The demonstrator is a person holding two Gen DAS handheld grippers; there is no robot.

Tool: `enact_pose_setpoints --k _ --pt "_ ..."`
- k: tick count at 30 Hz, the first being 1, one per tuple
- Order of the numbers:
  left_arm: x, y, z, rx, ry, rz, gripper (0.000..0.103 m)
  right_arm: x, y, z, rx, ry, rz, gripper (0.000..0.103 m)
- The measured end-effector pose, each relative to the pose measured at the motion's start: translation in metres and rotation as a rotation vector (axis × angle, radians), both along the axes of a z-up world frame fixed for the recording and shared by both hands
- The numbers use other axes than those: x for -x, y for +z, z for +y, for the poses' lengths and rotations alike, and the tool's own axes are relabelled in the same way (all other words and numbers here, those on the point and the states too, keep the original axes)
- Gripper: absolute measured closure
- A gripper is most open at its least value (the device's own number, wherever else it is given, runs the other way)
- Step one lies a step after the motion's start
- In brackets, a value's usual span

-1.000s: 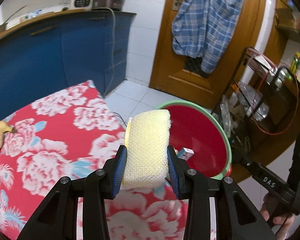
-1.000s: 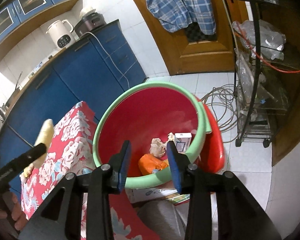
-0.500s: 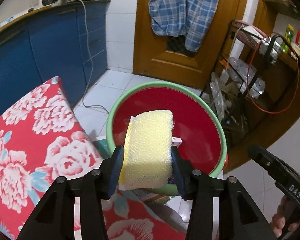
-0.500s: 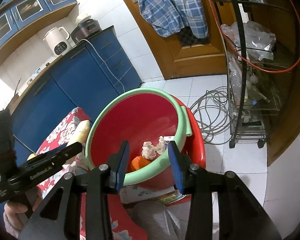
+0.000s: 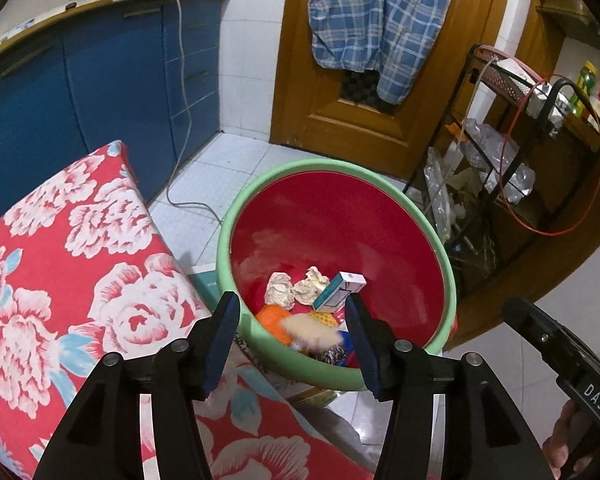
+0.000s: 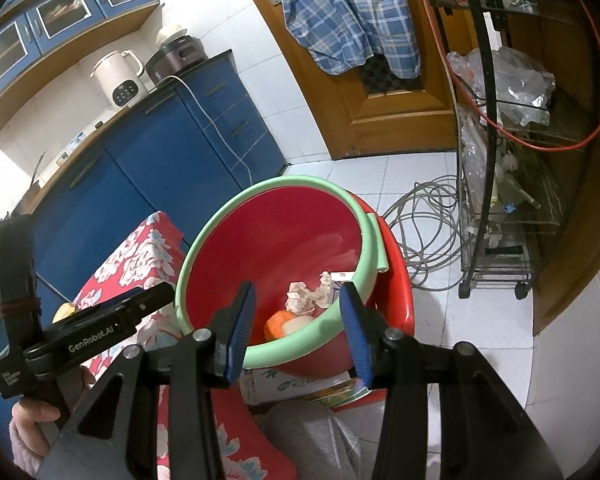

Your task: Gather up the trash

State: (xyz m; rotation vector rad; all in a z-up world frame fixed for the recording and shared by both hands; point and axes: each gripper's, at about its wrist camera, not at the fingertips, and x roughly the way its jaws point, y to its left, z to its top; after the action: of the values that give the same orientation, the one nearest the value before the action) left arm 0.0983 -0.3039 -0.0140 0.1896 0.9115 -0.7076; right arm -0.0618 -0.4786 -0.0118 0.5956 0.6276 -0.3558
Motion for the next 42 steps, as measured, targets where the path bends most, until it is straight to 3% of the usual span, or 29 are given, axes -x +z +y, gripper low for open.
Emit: enact_pose_setpoints --k 8,22,26,31,34,42 --pt "0.008 0.013 0.028 0.020 0.044 -0.012 0.046 0.002 0.013 0.015 0.021 0.033 -0.022 0.052" --pt "0.029 0.043 0.116 0.061 0.233 -0.090 0.032 -0.003 0.034 0.079 0.069 0.171 -0.050 0.042" --pt "0.037 0.051 0.145 0.069 0.299 -0.111 0.028 -0.002 0.040 0.099 0.089 0.208 -0.062 0.032" --pt "0.050 0.058 0.176 0.054 0.376 -0.154 0.026 -0.002 0.047 0.124 0.121 0.250 -0.068 0.030" --pt "0.058 0.061 0.194 0.056 0.421 -0.168 0.026 -0.001 0.050 0.139 0.142 0.273 -0.076 0.019" --pt "0.076 0.069 0.229 0.061 0.516 -0.200 0.025 0.003 0.056 0.166 0.169 0.314 -0.111 0.012"
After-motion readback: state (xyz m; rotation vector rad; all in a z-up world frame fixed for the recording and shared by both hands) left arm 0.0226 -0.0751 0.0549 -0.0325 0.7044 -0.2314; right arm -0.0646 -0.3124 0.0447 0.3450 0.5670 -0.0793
